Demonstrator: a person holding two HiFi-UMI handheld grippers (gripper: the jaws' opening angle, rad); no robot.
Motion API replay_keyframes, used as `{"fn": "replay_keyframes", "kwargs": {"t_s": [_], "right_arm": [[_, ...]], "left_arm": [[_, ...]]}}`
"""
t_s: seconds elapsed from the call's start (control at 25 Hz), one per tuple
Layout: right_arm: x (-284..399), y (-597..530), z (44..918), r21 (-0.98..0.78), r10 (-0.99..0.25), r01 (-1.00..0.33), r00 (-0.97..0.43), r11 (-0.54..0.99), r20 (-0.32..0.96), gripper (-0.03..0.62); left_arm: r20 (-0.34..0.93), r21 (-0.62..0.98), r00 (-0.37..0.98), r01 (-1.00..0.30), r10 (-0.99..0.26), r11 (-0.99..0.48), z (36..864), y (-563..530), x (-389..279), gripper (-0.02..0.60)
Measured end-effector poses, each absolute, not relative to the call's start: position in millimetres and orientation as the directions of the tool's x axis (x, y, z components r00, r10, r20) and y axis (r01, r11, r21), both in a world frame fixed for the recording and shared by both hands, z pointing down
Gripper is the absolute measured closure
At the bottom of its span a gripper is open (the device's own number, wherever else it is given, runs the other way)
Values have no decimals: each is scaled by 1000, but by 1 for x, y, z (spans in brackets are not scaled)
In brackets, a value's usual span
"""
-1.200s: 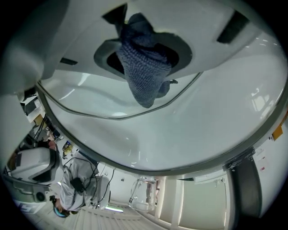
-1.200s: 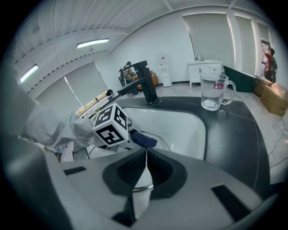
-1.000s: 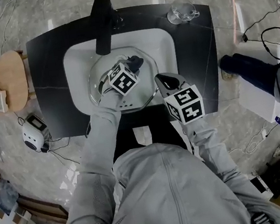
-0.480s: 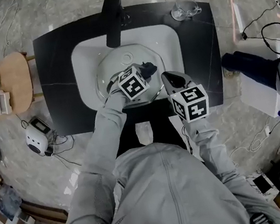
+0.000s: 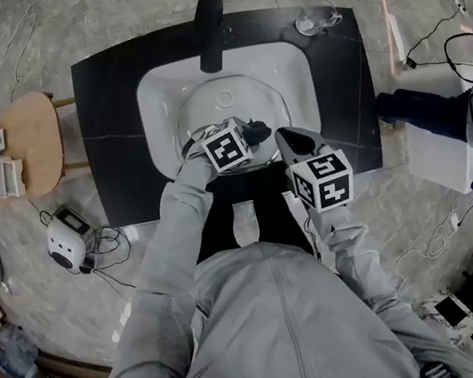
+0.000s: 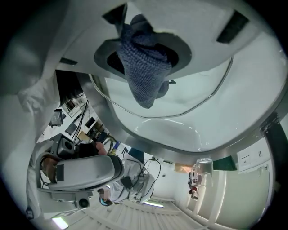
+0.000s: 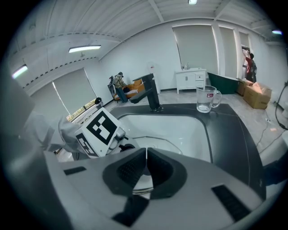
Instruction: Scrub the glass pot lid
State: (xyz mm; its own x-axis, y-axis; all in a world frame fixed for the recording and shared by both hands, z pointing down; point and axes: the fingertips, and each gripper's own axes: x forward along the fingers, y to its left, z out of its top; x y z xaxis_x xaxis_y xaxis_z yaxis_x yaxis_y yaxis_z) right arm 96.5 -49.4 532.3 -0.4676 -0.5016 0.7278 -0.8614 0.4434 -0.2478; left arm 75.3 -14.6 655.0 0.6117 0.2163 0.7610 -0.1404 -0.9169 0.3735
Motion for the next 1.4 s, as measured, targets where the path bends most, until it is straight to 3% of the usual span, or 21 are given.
{"fn": "replay_keyframes", "kwargs": {"t_s": [0.44,0.92,1.4], "right_arm": [[84,-34,520,-226,-558,-891,-427,393,711,565],[83,-29,522,-231,-563,-899,-417,372,714,565],[96,-49,534,-250,-512,-878,-447,407,734,565]], "left_arm": [[790,384,550,-98,272,-918,655,-7,40,462],[861,348,438,-137,258,-927,663,-20,2,462],[927,269,345,-345,145,-899,701,-59,-22,462]]}}
